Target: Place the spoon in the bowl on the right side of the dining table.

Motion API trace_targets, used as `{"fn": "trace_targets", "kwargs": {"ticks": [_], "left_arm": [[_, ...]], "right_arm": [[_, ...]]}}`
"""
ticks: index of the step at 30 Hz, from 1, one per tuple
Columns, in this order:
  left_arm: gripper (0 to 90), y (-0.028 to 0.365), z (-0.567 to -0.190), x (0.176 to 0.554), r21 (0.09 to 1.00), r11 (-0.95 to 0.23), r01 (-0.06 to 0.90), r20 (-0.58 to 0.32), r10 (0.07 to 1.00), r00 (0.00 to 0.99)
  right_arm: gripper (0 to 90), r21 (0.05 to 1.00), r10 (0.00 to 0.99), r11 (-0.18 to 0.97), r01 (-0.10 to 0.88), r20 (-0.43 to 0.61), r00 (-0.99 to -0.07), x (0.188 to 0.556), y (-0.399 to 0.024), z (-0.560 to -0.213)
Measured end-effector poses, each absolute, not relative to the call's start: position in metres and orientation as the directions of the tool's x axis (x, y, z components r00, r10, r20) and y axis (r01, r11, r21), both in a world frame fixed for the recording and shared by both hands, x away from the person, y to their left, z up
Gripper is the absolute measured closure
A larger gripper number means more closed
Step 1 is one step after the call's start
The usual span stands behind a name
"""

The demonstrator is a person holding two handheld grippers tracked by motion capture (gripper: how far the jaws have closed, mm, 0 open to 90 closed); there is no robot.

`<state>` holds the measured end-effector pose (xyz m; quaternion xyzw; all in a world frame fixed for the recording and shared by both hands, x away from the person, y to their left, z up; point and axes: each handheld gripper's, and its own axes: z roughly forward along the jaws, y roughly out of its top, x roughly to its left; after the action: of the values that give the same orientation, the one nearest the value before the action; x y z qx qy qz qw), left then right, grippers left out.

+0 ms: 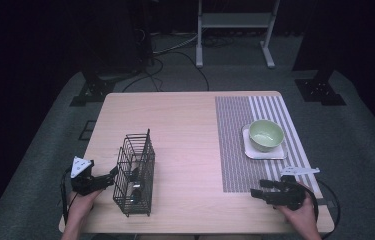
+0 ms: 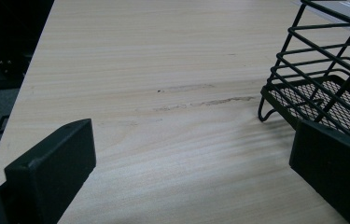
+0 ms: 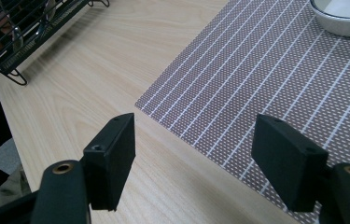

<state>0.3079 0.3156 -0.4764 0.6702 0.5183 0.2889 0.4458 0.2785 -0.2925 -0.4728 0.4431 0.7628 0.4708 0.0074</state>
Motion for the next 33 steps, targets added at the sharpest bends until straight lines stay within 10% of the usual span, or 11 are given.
{"fn": "trace_targets", "kwargs": {"ticks": [33], "left_arm": [[0.0,0.314,-0.476,0.308,0.898,-0.077,0.433,-0.063,0.952,0.300]], "right_arm": [[29.3,0.709,0.603,0.326,0.625,0.353,-0.716,0.291,-0.236,-0.434]]}}
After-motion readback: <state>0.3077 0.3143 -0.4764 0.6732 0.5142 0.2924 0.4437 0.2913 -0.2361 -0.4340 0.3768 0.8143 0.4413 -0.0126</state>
